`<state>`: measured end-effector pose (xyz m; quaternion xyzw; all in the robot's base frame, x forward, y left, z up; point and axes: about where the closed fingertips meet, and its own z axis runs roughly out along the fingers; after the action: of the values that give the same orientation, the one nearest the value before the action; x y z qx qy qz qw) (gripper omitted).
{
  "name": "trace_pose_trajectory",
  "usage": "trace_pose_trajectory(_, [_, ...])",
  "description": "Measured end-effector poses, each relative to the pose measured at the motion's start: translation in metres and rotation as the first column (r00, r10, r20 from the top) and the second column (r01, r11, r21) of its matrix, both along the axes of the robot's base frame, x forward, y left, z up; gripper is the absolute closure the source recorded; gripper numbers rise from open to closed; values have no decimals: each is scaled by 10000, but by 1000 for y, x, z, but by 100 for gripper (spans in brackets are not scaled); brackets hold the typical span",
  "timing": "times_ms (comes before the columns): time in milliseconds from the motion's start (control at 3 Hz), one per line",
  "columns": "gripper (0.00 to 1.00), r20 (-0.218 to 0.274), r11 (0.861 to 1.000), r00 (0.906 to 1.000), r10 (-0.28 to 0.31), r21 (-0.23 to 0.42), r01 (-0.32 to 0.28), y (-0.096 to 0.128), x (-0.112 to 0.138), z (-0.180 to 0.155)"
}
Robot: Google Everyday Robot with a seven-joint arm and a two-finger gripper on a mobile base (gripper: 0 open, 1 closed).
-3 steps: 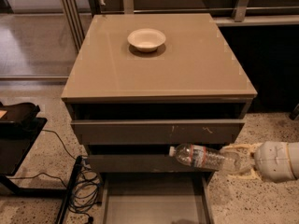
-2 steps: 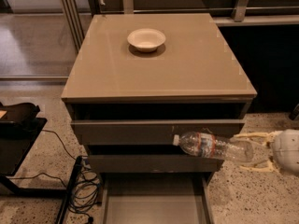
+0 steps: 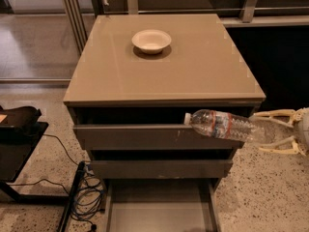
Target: Pick water bottle from bottom drawer and place on counter
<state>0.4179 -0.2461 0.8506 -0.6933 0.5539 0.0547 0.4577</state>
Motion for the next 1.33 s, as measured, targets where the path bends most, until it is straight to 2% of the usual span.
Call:
trace_pose_trajectory(333, [100,249,9998,9996,139,148,-143,15,27,16])
trace_pose_trajectory(667, [100,537,9997,9984,-203,122,197,37,66,38])
trace_pose_trajectory(1000, [100,436,9980,9977,-511,401,493,61,106,49])
trace_pose_trajectory(1333, [100,99,9935,9949,-1003,549,996,79,144,46])
